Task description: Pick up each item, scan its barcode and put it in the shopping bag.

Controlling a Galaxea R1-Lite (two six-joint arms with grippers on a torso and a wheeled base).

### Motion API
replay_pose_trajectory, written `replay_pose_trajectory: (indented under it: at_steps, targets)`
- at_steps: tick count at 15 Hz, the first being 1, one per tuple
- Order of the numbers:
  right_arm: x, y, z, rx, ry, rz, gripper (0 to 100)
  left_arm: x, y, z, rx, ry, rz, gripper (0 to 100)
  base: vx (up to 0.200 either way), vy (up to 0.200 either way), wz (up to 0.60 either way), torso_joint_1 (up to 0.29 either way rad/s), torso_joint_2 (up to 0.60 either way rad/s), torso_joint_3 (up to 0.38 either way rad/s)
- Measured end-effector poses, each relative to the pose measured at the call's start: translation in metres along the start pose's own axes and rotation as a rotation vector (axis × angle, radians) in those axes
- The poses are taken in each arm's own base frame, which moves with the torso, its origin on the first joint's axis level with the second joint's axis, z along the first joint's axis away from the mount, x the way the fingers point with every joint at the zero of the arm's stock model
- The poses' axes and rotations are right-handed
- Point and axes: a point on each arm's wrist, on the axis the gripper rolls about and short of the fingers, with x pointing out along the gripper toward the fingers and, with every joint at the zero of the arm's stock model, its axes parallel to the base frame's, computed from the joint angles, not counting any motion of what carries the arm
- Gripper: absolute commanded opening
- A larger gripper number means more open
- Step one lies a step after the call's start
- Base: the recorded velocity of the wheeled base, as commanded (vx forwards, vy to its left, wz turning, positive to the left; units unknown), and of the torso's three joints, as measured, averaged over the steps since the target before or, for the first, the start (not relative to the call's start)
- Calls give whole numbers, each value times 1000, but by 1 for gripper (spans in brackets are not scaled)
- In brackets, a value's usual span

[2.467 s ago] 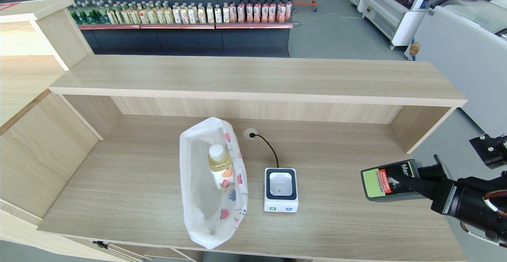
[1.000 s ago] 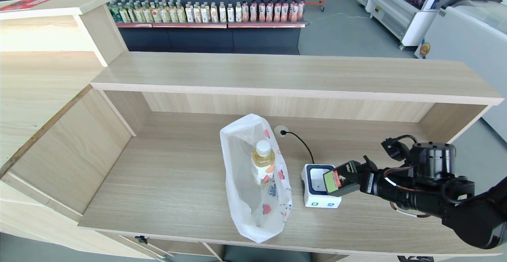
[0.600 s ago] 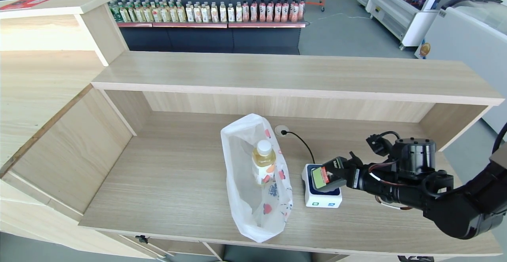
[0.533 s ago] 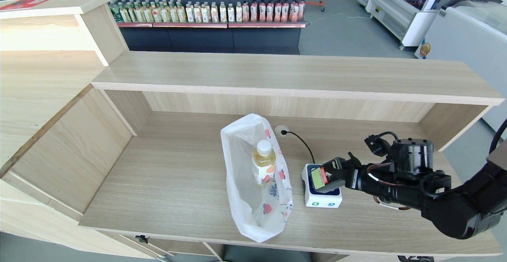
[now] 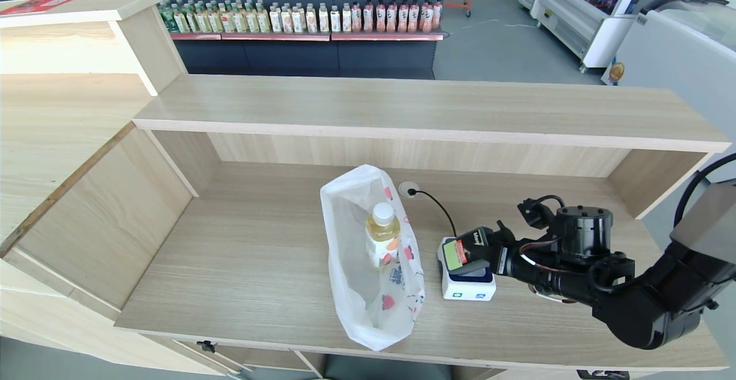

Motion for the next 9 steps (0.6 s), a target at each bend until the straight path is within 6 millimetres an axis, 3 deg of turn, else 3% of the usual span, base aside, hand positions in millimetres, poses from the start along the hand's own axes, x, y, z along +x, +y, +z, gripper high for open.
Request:
replay_pose_trajectory:
  at_steps: [6,9]
  targets:
    - [3,-2,0,0,4,-4,0,0,0,0,-1,0,0,100,0,0,0,0,0,0]
    - [-6,9,17,-57,-59,18,0,0,0,0,-5,0,0,100,0,0,0,0,0,0]
